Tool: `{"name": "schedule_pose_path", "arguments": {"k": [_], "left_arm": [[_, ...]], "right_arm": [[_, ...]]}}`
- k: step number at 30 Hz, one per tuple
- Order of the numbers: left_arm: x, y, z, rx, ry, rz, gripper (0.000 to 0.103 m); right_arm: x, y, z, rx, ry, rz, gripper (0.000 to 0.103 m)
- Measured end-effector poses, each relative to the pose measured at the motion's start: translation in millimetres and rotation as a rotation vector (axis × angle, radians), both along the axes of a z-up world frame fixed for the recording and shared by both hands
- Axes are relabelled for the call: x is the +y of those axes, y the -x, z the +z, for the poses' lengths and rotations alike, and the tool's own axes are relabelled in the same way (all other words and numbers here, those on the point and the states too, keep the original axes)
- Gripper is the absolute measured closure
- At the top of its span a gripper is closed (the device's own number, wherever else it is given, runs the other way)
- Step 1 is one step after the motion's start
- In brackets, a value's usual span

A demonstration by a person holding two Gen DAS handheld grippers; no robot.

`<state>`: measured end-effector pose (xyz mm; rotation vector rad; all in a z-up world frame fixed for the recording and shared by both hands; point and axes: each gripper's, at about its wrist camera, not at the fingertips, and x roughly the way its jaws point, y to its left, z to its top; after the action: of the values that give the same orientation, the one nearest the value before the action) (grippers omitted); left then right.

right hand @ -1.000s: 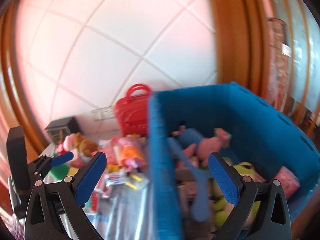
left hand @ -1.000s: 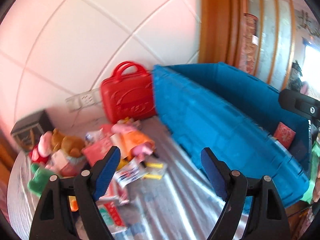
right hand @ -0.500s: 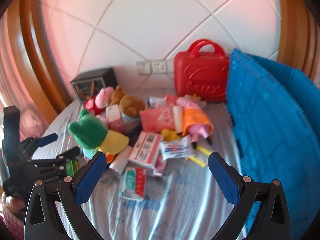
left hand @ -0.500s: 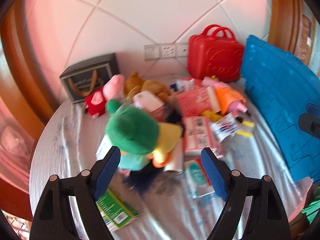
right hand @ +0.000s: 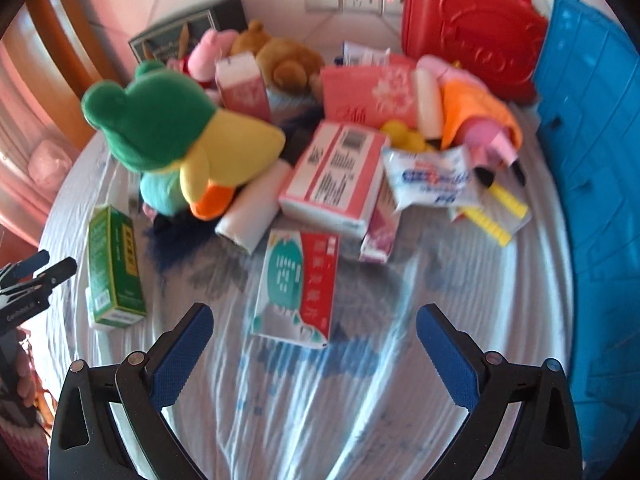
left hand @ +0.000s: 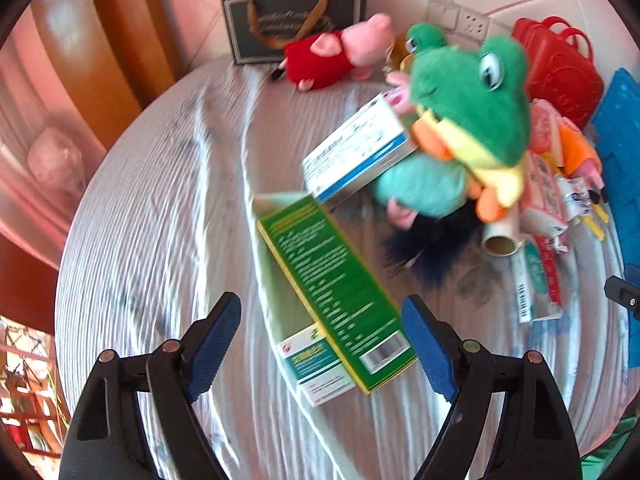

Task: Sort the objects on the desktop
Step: 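Withdraw both grippers from the crate back toward the pile, then grasp the white-teal Estazolam box with the left gripper while the right grasps the red-white medicine box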

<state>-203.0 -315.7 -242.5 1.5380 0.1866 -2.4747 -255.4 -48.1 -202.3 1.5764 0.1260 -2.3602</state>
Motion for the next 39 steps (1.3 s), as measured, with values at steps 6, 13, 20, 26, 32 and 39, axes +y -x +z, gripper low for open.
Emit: {"name": "schedule_pose_path", "arguments": {"k": [6, 13, 20, 26, 32, 39], "left_arm": [[-8, -16, -30, -0.064, -0.036, 0.018, 0.020], [-26, -47, -49, -0.112, -0.043, 0.055, 0.020], [-11, -18, -74, -0.118, -0.134, 0.035, 0.020], [21, -7, -98, -0.160, -0.062, -0.034, 0.019], [21, -18, -103, -0.138, -0.064, 0.002, 0.000], [24, -31, -101, -0.123, -0.059, 0.009, 0.000]], "right_arm": [[-10, 7, -38, -0.089, -0.006, 0.006, 0.000], [-22, 9, -57, -0.137, -0.007, 0.033, 0.000], [-25, 12, -68, -0.163, -0.021, 0.022, 0.000], [-26, 20, -88, -0.203, -0.041, -0.001, 0.000], [-39, 27, -108, -0.206, -0.121, 0.011, 0.000], [-40, 17, -106, -0.083, -0.127, -0.043, 0.000]]}}
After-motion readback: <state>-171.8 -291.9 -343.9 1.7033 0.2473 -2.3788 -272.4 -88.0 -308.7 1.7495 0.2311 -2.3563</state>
